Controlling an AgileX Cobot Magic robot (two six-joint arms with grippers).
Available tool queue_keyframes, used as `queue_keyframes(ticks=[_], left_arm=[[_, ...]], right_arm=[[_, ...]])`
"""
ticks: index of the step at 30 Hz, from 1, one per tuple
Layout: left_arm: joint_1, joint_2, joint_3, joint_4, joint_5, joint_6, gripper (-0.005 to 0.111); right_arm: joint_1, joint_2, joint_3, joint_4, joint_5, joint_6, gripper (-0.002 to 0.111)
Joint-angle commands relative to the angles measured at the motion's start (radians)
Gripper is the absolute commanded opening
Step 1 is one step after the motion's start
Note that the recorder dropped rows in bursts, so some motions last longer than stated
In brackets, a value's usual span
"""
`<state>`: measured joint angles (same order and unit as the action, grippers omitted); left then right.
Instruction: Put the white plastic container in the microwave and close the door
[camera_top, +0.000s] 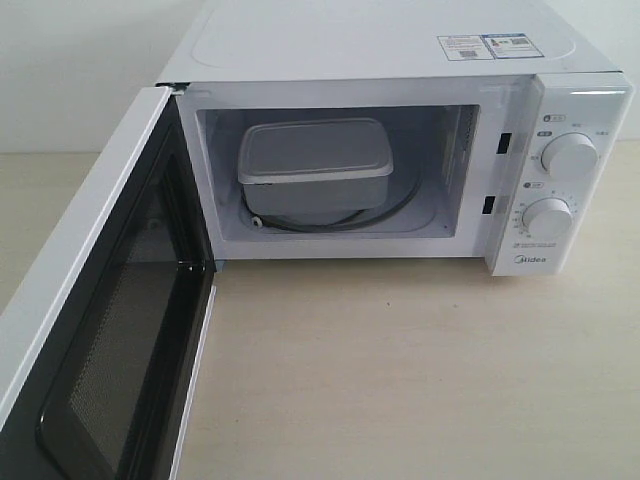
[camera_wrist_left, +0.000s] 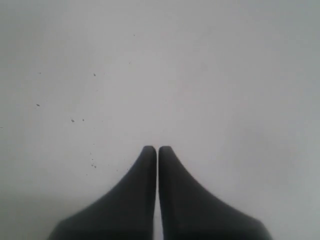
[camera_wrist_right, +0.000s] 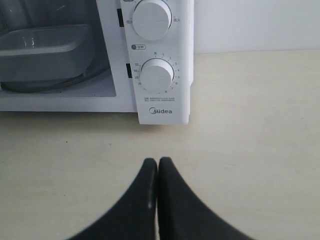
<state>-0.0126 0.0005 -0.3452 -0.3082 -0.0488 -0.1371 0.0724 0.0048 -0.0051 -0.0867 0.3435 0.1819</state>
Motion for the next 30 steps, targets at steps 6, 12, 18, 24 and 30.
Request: queue_keyframes(ticks=[6, 12, 18, 24, 30], left_arm=[[0.003, 0.117, -0.108, 0.005, 0.175, 0.003, 0.004], [0.003, 0.417, -0.335, 0.012, 0.548, 0.233, 0.004], [0.003, 0.677, -0.482, 0.012, 0.868, 0.449, 0.004], [0.003, 0.882, -0.499, -0.029, 0.967, 0.575, 0.004], [0.001, 1.032, -0.499, -0.205, 1.029, 0.872, 0.004]], right_arm=[[-0.003, -0.005, 0.005, -0.004, -0.003, -0.007, 0.0], [-0.003, -0.005, 0.005, -0.004, -0.003, -0.007, 0.0], [-0.003, -0.005, 0.005, -0.004, -0.003, -0.007, 0.0], [-0.003, -0.005, 0.005, -0.004, -0.003, -0.007, 0.0], [-0.003, -0.005, 0.005, -0.004, -0.003, -0.007, 0.0]])
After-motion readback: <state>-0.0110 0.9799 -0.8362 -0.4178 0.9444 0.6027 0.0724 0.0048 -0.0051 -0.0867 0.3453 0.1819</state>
